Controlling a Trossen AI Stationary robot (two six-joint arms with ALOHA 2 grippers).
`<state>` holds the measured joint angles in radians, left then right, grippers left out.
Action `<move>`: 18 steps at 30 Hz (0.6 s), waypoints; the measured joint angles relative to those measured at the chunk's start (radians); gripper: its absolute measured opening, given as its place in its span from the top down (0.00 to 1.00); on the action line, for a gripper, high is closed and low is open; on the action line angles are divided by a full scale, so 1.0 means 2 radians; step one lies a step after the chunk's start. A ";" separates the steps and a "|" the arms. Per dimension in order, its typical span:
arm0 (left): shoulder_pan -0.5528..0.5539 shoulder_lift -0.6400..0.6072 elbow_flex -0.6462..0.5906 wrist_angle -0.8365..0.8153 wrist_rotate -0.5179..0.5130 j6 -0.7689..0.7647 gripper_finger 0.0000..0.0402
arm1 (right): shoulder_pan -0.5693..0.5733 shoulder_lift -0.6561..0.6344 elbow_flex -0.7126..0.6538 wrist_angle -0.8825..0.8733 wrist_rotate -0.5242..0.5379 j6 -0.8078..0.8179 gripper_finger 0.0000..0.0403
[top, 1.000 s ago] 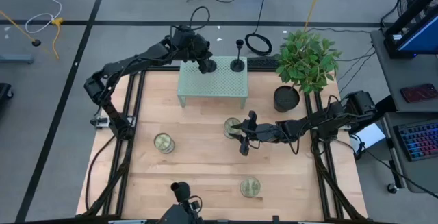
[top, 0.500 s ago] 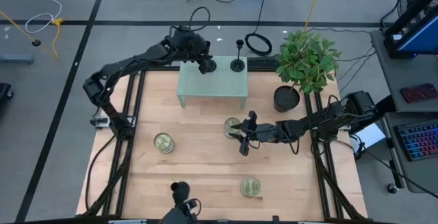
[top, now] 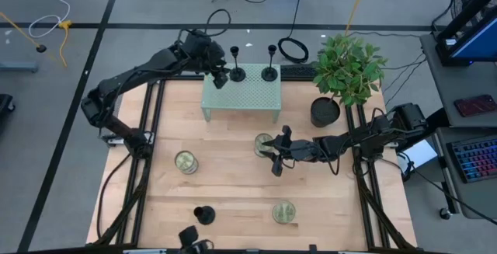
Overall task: Pick & Place candle stick holders
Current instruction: Put the black candle holder on the shelf
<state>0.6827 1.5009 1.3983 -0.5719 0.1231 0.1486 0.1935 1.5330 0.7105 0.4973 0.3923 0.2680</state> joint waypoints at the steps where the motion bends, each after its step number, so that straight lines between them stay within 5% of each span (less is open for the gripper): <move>1: 0.000 -0.008 0.000 -0.012 0.002 0.001 0.57 | -0.001 0.000 0.000 0.000 0.000 0.000 0.64; 18: -0.090 -0.112 -0.003 -0.231 0.042 0.018 0.56 | -0.038 0.000 0.000 0.000 0.000 0.000 0.64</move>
<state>0.5022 1.2761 1.3921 -1.0337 0.2068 0.1838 0.1175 1.5330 0.7105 0.4973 0.3920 0.2680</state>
